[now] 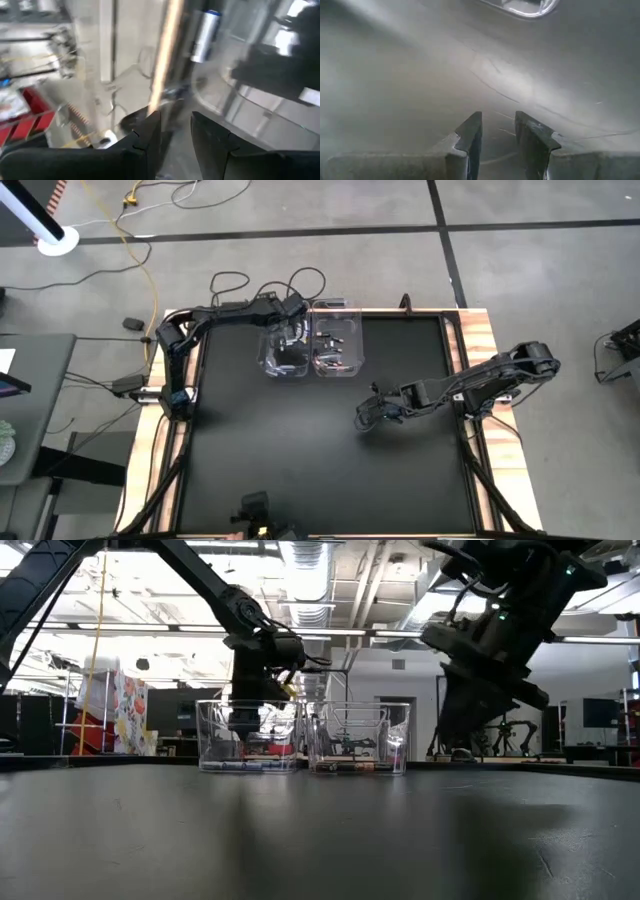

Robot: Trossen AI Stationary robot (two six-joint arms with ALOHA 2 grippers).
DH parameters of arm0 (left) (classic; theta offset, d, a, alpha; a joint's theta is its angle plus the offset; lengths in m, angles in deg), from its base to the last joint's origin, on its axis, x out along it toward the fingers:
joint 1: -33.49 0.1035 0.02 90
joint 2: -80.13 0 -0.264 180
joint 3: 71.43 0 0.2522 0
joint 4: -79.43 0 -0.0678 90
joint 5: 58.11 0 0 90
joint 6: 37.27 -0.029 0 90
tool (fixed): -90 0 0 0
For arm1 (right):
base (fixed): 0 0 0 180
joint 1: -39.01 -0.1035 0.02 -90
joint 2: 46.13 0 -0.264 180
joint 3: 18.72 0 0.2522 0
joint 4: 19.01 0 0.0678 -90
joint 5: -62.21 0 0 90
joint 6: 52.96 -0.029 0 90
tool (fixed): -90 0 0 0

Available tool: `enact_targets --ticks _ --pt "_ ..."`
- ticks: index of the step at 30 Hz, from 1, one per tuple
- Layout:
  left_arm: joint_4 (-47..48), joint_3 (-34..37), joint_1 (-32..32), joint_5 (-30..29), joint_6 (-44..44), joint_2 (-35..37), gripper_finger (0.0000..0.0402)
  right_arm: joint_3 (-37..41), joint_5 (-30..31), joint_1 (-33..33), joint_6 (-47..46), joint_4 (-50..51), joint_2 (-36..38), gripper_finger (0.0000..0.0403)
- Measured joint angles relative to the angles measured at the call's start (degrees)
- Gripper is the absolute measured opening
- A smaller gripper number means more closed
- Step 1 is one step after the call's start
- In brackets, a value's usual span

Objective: Sort batteries
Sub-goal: Return to Home Position

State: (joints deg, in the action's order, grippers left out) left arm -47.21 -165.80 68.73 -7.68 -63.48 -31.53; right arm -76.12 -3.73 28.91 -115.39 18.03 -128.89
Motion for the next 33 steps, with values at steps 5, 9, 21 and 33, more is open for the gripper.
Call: enact_targets --ticks 5,9,21,33 --pt "3.18 -2.65 -1.77 -2.35 7.29 1.42 0.0102 0.0 0.0 -1.28 9.49 2.55 0.0 0.0133" --pt "6.56 -4.14 -4.11 2.51 12.18 5.38 0.0102 0.0 -0.01 -2.41 15.76 4.42 0.0 0.0133" --pt "8.94 -4.21 -13.86 21.59 28.06 21.04 0.0102 -0.02 -0.03 -2.59 17.81 20.45 1.51 0.0133" --pt "0.72 -1.37 -30.79 18.53 35.09 28.76 0.0102 -0.02 0.02 -1.97 34.87 21.97 7.73 0.0133"
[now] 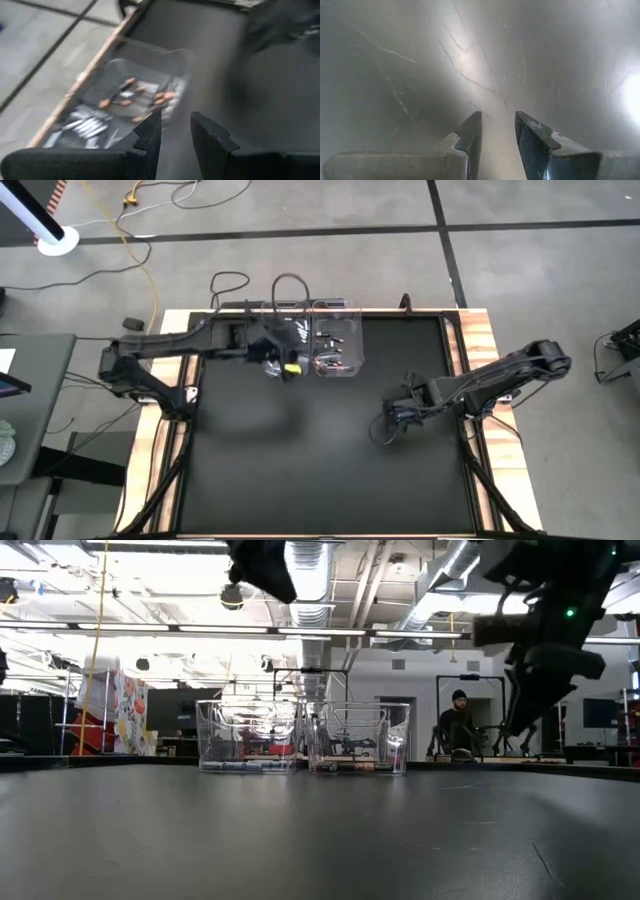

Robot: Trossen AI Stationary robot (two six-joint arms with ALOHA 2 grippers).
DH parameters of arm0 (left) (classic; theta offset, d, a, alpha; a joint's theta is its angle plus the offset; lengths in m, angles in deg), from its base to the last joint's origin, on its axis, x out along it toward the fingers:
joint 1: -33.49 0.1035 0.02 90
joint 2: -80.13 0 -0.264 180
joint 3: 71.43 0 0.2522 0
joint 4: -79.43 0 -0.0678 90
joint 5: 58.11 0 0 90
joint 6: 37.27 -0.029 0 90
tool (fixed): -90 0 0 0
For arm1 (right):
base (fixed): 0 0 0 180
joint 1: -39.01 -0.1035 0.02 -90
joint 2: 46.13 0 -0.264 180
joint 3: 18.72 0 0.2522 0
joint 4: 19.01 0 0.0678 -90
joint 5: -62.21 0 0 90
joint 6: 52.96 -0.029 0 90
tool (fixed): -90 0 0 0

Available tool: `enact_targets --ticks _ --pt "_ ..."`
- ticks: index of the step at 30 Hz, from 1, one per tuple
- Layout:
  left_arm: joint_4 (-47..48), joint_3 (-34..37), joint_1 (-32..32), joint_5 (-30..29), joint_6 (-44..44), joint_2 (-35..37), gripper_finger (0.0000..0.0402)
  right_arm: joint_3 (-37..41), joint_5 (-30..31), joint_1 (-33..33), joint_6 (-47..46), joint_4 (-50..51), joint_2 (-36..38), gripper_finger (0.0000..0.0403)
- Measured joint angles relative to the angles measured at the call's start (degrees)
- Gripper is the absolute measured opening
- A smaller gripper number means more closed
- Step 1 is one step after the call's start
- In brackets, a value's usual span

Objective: Sort batteries
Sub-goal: Return to Home Position

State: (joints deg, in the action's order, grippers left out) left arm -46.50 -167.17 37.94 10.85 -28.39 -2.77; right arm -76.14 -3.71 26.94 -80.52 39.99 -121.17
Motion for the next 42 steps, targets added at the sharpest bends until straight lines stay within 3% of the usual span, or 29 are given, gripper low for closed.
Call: enact_targets --ticks 7,12,19,27,32,42 --pt "-11.87 9.18 -8.94 1.0 1.21 0.99 0.0102 0.0 0.13 0.71 5.39 -0.84 1.76 0.0133" --pt "-27.87 19.92 -12.17 5.77 3.23 4.71 0.0102 0.0 0.09 0.43 7.13 -0.71 1.74 0.0133" --pt "-51.05 40.35 -12.45 16.52 6.17 15.73 0.0102 0.0 0.07 0.45 8.16 -0.73 1.74 0.0133" --pt "-69.73 62.08 -12.46 15.72 11.87 30.69 0.0102 0.0 0.07 0.49 8.11 -0.99 1.74 0.0133" --pt "-66.92 70.06 -12.44 9.12 5.83 40.68 0.0102 0.0 0.04 0.6 6.68 -1.49 1.72 0.0133" --pt "-64.06 80.17 -11.39 9.28 8.48 55.14 0.0102 0.0 0.04 3.34 6.5 -6.52 1.72 0.0133"
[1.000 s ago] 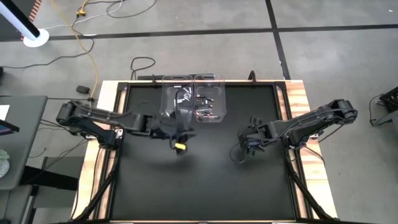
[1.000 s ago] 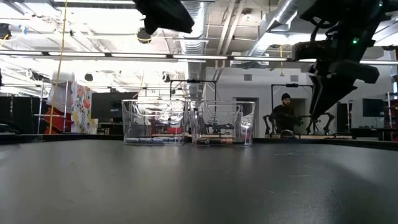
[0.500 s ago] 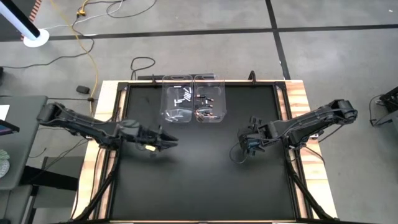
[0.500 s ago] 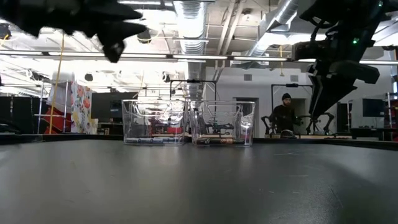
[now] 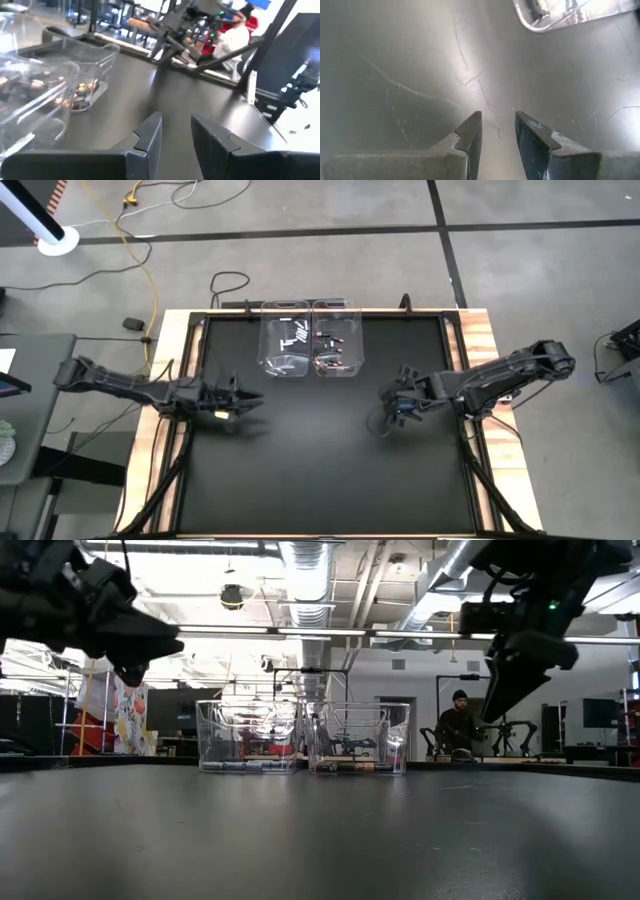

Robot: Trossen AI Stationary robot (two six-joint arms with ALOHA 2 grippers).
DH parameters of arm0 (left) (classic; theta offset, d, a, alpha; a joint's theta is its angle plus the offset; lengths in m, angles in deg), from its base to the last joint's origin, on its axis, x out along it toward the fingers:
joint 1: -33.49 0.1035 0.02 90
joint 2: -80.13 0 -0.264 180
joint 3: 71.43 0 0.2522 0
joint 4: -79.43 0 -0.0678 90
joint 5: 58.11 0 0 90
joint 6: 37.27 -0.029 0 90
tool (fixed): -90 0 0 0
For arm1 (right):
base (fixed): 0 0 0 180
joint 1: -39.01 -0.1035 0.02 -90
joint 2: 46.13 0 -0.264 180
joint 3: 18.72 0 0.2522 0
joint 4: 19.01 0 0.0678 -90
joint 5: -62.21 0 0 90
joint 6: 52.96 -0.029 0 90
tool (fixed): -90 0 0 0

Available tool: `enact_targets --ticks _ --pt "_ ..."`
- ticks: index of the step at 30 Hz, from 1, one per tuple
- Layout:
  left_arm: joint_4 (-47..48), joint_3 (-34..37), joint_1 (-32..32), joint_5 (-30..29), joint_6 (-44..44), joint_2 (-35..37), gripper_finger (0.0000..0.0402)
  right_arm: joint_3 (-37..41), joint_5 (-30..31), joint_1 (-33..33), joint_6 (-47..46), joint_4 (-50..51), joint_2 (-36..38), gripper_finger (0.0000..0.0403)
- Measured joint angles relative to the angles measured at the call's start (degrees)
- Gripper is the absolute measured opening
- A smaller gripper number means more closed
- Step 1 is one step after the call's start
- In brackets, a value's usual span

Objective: Sort batteries
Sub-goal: Return to Home Position

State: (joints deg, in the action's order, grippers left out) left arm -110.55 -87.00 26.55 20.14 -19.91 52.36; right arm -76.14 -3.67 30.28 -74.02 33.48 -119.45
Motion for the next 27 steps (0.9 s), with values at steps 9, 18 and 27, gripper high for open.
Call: enact_targets --ticks 9,18,27 --pt "8.64 1.13 2.17 0.86 -3.39 12.66 0.0102 -0.02 -0.02 2.83 1.48 -2.13 0.0 0.0133" --pt "14.0 1.27 7.4 4.13 -6.83 27.08 0.0102 -0.02 -0.02 4.01 1.66 -2.17 0.0 0.0133" --pt "13.7 1.33 7.69 5.08 -7.75 27.18 0.0102 -0.02 -0.04 3.84 1.65 -1.84 -0.02 0.0133"
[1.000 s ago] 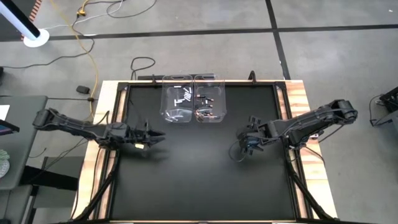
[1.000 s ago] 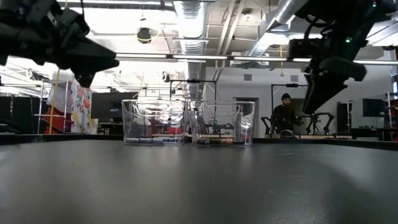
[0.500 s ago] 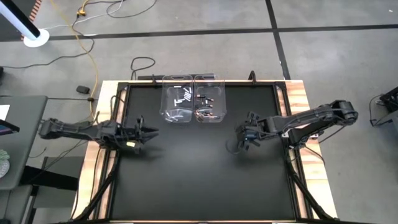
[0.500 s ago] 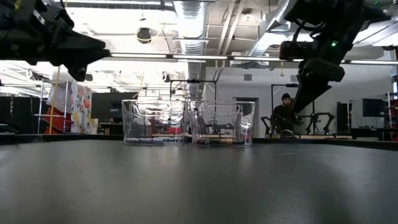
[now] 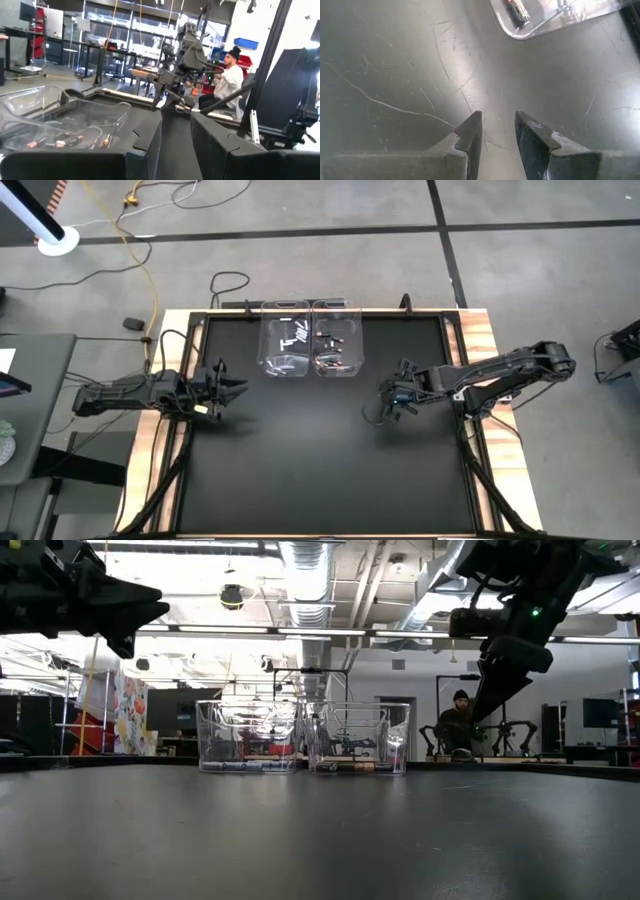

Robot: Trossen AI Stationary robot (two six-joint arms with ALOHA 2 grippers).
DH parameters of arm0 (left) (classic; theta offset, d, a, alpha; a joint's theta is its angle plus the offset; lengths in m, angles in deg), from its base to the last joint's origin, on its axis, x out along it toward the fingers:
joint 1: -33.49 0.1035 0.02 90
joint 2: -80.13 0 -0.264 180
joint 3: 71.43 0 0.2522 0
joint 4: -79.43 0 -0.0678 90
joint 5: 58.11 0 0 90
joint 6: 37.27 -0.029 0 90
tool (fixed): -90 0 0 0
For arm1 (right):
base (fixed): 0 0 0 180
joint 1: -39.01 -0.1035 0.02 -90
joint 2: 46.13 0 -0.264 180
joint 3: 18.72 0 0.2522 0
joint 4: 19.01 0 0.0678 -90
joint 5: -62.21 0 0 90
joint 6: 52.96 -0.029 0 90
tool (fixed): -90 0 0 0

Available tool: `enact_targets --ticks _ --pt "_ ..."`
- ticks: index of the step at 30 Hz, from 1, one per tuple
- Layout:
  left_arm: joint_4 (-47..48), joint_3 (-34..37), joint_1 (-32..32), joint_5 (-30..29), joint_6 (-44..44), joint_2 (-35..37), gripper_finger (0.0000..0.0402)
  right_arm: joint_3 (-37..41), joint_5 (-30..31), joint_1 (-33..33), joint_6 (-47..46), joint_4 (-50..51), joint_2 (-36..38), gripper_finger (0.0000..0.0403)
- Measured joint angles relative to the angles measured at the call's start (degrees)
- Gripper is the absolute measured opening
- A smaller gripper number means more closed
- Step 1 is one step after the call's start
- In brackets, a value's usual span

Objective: Sort batteries
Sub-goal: Return to Home Position

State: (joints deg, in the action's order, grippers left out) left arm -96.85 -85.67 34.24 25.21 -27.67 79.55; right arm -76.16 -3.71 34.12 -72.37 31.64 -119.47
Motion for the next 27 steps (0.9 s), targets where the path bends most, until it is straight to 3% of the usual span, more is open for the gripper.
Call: enact_targets --ticks 12,17,23,27 --pt "6.19 0.03 0.0 -0.22 3.33 -0.04 0.0102 0.5 0.0 0.18 2.5 -0.77 0.0 0.0133" --pt "7.85 -0.68 0.0 0.14 3.2 -0.64 0.0102 6.67 -0.19 0.17 1.24 -7.55 1.35 0.0133" --pt "8.44 -0.95 0.0 0.24 3.48 -0.59 0.0102 13.37 -4.26 -0.23 -1.26 -12.6 8.63 0.0133" --pt "8.75 -0.96 0.0 0.2 3.47 -0.59 0.0102 19.44 -9.34 -0.78 0.71 -22.38 17.5 0.0133"
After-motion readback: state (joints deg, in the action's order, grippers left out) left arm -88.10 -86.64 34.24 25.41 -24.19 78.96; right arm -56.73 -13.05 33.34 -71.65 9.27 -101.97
